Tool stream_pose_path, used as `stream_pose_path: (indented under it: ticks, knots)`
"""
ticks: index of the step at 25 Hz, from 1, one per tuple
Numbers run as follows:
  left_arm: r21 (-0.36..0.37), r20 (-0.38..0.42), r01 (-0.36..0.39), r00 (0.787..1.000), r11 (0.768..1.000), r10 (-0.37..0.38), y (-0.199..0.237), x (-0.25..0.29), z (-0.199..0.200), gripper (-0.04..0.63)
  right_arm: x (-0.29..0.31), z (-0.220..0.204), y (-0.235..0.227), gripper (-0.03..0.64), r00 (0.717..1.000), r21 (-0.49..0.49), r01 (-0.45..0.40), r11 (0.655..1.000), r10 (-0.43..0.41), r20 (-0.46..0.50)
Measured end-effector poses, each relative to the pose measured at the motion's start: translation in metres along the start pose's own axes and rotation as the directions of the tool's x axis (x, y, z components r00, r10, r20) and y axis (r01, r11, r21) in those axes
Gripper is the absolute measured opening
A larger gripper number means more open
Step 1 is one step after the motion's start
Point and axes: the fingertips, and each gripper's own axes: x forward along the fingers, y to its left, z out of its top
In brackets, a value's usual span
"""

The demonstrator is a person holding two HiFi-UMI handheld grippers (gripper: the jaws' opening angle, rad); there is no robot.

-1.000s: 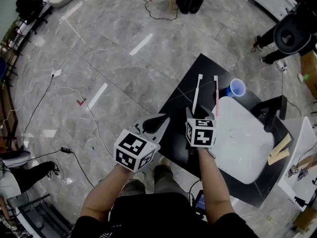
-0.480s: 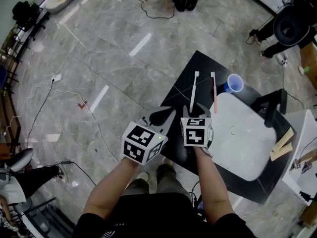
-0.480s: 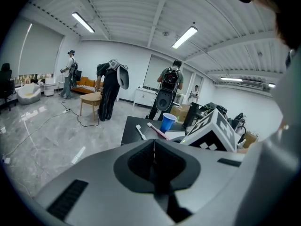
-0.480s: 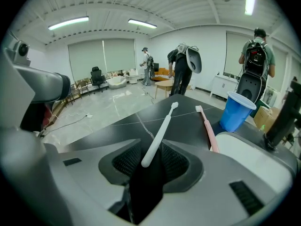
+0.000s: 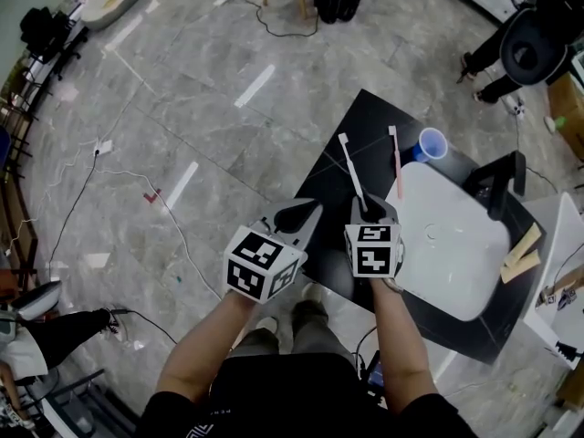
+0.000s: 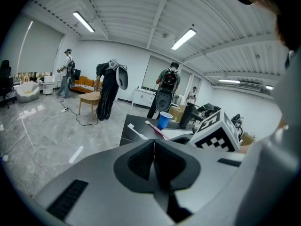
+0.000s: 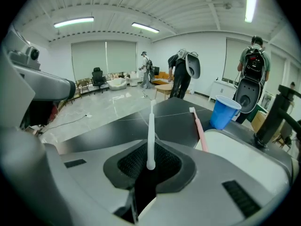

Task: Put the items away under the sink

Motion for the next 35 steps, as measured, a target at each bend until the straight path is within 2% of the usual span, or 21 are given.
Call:
stream_pose_path:
  ticks: [5,21,35]
  knots:
    - [-0.013,0.017,0.04,0.999,0.999,-0.04,-0.012,-0.014,-0.005,0.011,-0.03,-0.003,0.006,0.06,0.999,0.025,0.011,1.0,-0.012,0.039]
    - [0.07,0.036,0.187,0.981,0.98,-0.19,-0.061,-0.064,-0.016,0.011,-0.12,-0.024,0.041,0.06,0.991,0.095,0.091,0.991,-0.1,0.091]
    - [0.101,0.076,0.26,0.96,0.96,-0.268,-0.091,-0.128,-0.041,0.011,-0.188,-0.038,0.093,0.06,0.979,0.057,0.135,0.989,-0.142,0.146]
